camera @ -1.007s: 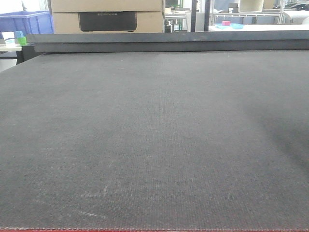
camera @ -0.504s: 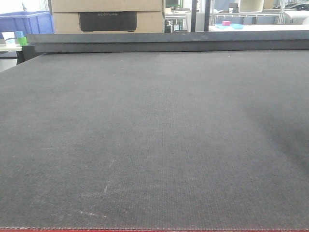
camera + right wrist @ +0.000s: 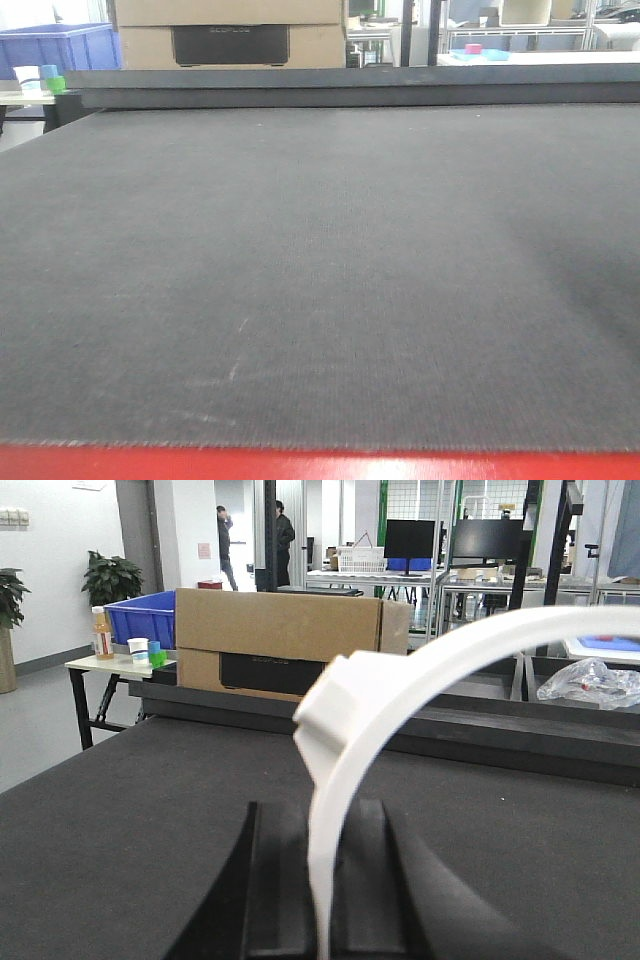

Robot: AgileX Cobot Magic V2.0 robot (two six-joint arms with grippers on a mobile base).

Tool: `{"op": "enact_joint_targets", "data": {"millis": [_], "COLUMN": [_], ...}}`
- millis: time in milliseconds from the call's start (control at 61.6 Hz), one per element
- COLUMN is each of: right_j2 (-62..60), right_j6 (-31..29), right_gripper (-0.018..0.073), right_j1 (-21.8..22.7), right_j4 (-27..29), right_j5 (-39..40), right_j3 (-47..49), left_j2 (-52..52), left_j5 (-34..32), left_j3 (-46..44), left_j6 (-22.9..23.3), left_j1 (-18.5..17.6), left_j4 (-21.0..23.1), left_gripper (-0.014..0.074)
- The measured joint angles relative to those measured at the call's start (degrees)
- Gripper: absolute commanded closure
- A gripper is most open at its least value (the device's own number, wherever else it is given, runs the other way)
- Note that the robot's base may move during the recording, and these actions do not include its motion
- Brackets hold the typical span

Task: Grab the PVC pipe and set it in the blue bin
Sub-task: 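Drive the base along the red-framed table holding both pipe pieces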

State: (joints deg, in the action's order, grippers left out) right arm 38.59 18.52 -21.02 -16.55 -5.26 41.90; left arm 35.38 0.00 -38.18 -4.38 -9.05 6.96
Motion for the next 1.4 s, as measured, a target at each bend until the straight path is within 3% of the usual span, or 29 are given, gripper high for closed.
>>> {"op": "enact_joint_targets", "data": {"millis": [1397], "right_j2": [0.0], "right_j6": [0.0], "right_gripper": [0.0727], "right_j1": [0.0], "right_j4": [0.0], "right_j5": [0.0], "right_j3": [0.0], "left_j2": [0.0], "left_j5": [0.0], "left_j3": [0.0], "left_j6": [0.0], "left_j1": [0.0], "left_j4": [0.0], "left_gripper": [0.0707]}}
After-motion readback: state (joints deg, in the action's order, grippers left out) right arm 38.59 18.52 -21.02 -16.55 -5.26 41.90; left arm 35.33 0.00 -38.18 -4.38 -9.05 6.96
